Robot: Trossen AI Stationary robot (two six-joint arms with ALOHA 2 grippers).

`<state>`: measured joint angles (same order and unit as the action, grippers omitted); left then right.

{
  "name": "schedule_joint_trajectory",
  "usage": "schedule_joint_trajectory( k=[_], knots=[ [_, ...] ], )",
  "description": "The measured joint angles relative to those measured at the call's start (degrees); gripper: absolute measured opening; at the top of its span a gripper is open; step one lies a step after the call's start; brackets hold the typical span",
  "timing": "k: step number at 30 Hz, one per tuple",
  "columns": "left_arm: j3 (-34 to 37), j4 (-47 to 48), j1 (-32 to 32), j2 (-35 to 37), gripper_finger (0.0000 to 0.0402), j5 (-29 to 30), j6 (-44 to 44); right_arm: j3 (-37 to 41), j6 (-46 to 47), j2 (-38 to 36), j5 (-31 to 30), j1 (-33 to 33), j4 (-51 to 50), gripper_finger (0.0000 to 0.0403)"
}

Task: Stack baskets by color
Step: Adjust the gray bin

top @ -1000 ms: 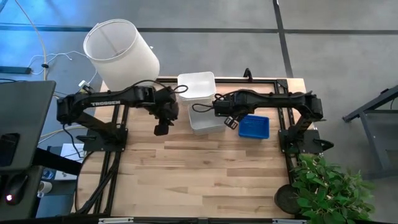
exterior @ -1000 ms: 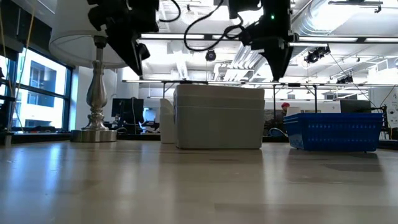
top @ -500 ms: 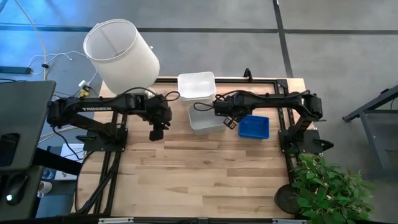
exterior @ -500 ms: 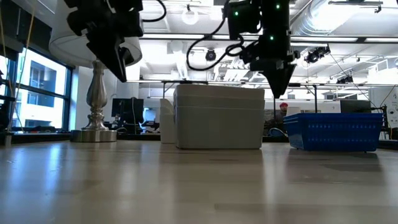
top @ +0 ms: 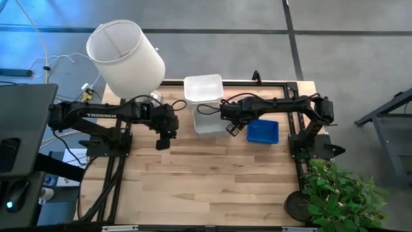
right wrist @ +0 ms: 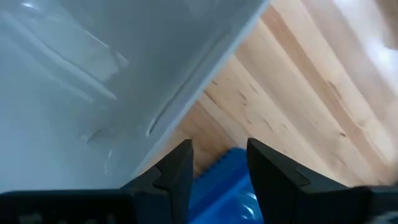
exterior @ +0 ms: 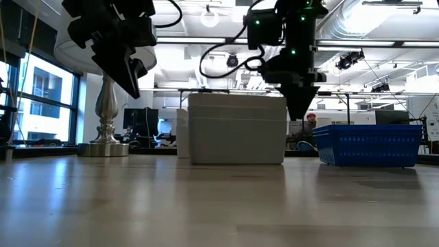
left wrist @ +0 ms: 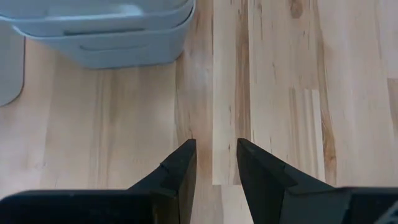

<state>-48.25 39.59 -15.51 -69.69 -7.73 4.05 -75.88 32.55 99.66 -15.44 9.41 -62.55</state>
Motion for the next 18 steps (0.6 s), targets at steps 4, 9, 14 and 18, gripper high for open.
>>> schedule_joint_trajectory(
  k=[4,9,14,18],
  knots=[
    [0.00,-0.33,0.00,0.00,0.0101,-0.02,0.24,0.00,-0.50,0.00,2.24,-0.04,3.69,0.0138],
    [-0.02,-0.52,-0.02,0.00,0.0101,0.00,0.61,0.00,-2.58,1.45,2.61,-0.07,8.34,0.0138],
    [-0.01,-0.83,-0.02,0.00,0.0101,0.00,0.62,-0.02,-4.39,3.72,2.89,-0.02,10.63,0.0138],
    [-0.02,-0.85,-0.02,0.00,0.0101,0.00,0.64,-0.13,-4.46,3.85,-1.89,0.43,10.65,0.0138]
  ],
)
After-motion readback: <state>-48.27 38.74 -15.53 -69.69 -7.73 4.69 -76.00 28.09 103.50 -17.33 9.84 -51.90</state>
